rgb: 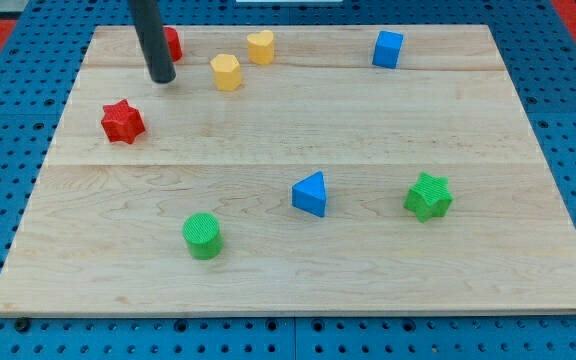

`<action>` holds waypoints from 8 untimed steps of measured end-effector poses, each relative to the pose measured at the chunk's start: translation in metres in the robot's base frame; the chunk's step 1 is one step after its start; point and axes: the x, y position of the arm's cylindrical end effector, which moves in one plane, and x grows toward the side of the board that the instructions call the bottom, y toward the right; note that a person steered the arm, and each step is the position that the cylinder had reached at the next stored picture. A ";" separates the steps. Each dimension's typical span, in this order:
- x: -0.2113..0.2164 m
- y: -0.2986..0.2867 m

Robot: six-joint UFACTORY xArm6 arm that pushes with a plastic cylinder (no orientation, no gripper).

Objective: Move red star below to the hexagon

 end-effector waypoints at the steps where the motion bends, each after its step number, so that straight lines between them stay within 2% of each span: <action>1: -0.008 0.064; 2: 0.004 0.080; 3: 0.016 0.051; 4: 0.050 0.003; 5: 0.116 0.028; 6: 0.136 -0.043; 7: 0.129 -0.107; 8: 0.078 -0.072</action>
